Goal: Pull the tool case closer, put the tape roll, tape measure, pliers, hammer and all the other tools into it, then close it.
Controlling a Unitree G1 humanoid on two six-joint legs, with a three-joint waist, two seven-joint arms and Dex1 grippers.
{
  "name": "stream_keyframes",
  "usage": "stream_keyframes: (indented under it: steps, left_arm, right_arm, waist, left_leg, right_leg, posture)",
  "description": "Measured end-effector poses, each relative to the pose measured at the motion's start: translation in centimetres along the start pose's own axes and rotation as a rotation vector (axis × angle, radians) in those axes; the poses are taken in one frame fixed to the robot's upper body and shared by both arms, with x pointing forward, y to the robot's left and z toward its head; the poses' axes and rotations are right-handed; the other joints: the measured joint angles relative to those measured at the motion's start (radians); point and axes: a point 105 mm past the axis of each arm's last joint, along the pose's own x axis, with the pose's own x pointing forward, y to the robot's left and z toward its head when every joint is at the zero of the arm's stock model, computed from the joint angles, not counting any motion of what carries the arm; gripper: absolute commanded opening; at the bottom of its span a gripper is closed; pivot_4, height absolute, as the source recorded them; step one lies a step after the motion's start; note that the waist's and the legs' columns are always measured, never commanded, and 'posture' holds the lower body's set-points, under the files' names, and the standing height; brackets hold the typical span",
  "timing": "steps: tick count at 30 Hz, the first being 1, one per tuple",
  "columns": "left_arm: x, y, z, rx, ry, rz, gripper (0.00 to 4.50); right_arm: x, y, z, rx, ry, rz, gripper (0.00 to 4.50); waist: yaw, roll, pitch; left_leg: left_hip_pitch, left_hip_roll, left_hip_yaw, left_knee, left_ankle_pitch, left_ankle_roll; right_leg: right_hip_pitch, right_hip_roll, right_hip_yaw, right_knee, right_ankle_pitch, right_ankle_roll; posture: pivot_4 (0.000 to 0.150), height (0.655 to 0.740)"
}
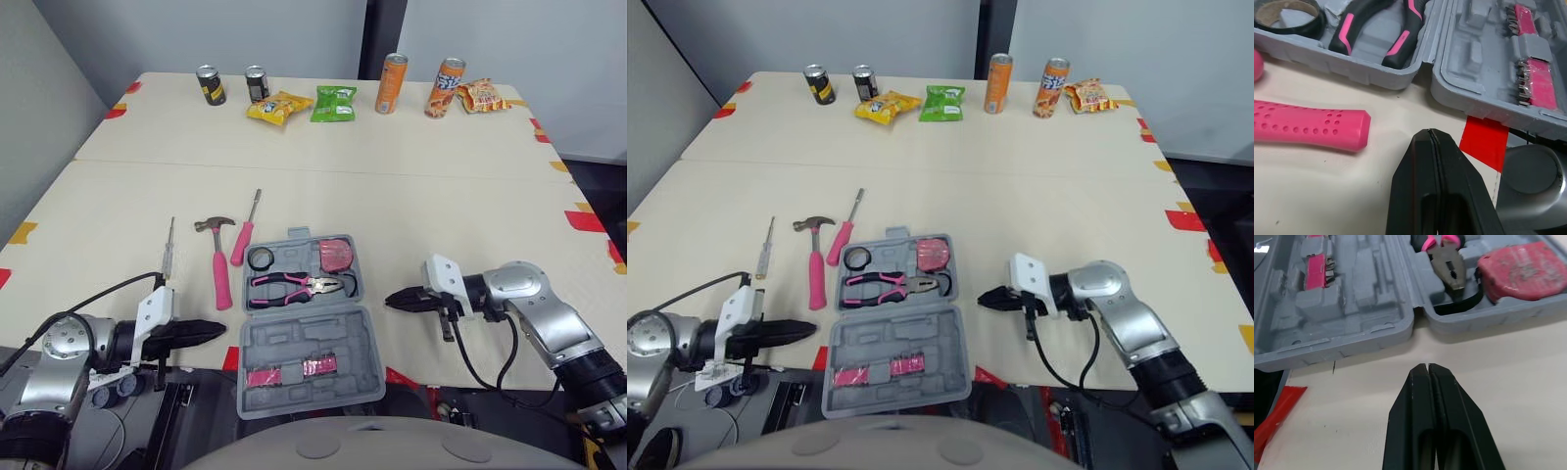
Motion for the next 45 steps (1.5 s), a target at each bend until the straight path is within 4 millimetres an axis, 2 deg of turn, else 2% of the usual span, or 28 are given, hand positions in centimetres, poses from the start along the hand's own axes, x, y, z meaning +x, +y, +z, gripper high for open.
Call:
stream_keyframes:
  steps: [7,17,31,45]
  left_arm:
    - [0.5,0.5,0.0,-0.013,-0.005,-0.004,0.00]
    - [0.8,0.5,-0.1,-0.020,0.000,-0.014,0.00]
    - [1.2,0.3,-0.3,-0.033,0.004,-0.026,0.00]
    - [2.6,0.5,0.0,0.013,0.014,-0.004,0.00]
  right_arm:
    - [1.5,-0.2,-0.3,-0.021,0.044,0.014,0.08]
    - [3.6,-0.4,0.4,-0.047,0.029,0.006,0.08]
    - [3.8,-0.7,0.4,-0.060,0.026,0.007,0.08]
    - [3.8,-0.7,0.3,-0.068,0.032,0.003,0.08]
  waist:
    - [-0.003,0.000,0.000]
    - [-0.003,0.000,0.000]
    - [-0.007,0.000,0.000]
    - [-0.007,0.001,-0.002]
  left_leg:
    - [0.000,0.000,0.000,0.000,0.000,0.000]
    - [0.000,0.000,0.000,0.000,0.000,-0.001]
    - [0.001,0.000,0.000,0.000,0.000,-0.001]
    - [0.001,0.000,0.000,0.000,0.000,-0.001]
  right_leg:
    - [0.000,0.000,0.000,0.001,0.000,0.000]
    - [0.000,0.000,0.000,0.001,0.000,0.000]
    - [0.000,0.000,0.000,0.001,0.000,0.000]
    - [0.002,0.000,0.001,0.002,0.000,0.000]
  posture:
    - [0.150,0.7385]
    - [0.150,0.7385]
    - [0.150,0.7385]
    - [0.150,0.7385]
